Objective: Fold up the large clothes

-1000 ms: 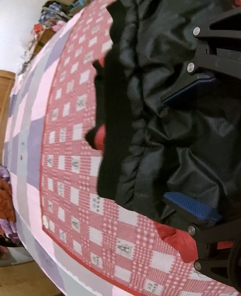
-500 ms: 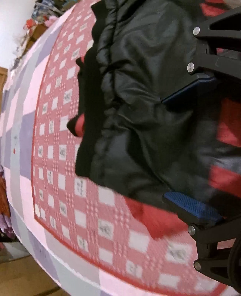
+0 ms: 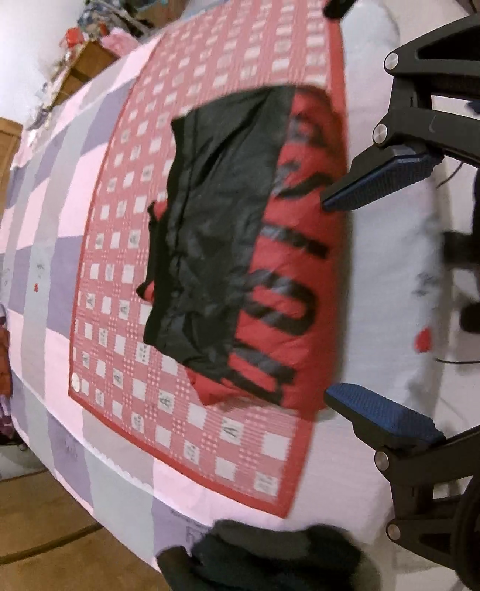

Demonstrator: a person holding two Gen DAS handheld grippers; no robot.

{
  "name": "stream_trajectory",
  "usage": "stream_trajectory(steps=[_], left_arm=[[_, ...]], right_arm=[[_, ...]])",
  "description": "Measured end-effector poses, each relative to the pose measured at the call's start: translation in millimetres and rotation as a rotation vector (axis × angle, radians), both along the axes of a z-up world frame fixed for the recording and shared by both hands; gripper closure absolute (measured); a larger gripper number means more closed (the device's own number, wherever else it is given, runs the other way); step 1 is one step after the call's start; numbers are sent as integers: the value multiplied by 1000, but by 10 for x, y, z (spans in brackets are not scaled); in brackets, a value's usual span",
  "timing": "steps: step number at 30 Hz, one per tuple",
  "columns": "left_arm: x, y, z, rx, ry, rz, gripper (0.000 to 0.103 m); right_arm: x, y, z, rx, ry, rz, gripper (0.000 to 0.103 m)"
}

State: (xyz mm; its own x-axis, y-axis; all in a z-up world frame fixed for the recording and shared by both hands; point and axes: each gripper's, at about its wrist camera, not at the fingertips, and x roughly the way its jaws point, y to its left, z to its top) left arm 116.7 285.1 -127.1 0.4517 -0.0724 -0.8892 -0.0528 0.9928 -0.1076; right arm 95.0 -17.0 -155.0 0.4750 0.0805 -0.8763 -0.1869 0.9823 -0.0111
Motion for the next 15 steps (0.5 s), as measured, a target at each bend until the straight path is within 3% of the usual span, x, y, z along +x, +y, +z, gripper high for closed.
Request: stream_trajectory(steps=[3,6,15], left_arm=[[-187,62,32,-25,33,-12,20],[-235,198,78,-57,72,27,20],[-501,232,700,-36,-12,2,20]], right_arm=[[-239,80,137,69,42,14,21],[-367,162,152,64,76,-26,21],[-800,502,608,31,73,-107,21]])
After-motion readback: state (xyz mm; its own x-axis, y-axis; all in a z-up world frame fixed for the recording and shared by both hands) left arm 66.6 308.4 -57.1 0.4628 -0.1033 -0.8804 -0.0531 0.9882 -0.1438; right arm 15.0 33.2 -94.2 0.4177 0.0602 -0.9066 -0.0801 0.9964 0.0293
